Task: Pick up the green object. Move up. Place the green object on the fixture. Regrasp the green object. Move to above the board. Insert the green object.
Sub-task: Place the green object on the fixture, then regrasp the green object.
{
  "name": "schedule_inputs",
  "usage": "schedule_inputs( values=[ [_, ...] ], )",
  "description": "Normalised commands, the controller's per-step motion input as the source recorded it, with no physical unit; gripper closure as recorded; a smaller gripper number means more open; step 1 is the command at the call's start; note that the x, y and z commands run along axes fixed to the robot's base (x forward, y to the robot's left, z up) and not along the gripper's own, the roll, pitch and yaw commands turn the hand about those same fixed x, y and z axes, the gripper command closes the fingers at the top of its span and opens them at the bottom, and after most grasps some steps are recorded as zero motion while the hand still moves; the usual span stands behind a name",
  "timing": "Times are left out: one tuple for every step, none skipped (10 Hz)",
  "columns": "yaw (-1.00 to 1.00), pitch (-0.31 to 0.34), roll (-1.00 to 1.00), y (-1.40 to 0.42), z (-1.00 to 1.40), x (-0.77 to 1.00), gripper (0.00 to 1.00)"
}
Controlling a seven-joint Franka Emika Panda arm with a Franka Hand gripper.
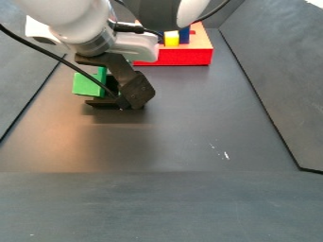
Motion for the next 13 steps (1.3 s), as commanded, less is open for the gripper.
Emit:
schedule_inputs(
  values=[
    [0.06,0.0,0.0,0.0,-0.07,-0.04,1.0],
    [0.0,0.0,0.0,0.09,-0.03,0.0,1.0],
    [0.0,0.0,0.02,0.19,-0.05,0.0,1.0],
    [0.0,0.0,0.0,0.17,-0.05,0.0,1.0],
    [0.0,0.0,-0.01,0.13,-0.08,-0.09,1.0],
    [-0.01,0.0,-0.03,0.1,-0.08,-0.2,1.0],
    [0.0,0.0,0.0,0.0,0.0,-0.08,1.0],
    [0.0,-0.006,0.0,0.0,0.0,0.0,1.0],
    [0.01,-0.12,0.0,0.0,0.0,-0.16,1.0],
    [0.0,0.0,0.0,0.0,0.0,0.0,0.0],
    [0.0,0.0,-0.08,0.0,0.0,0.0,0.0],
    [-0.02,0.0,-0.29,0.0,0.31,0.05,0.0],
    [-0.09,0.0,-0.24,0.1,0.59,0.05,0.0]
  ],
)
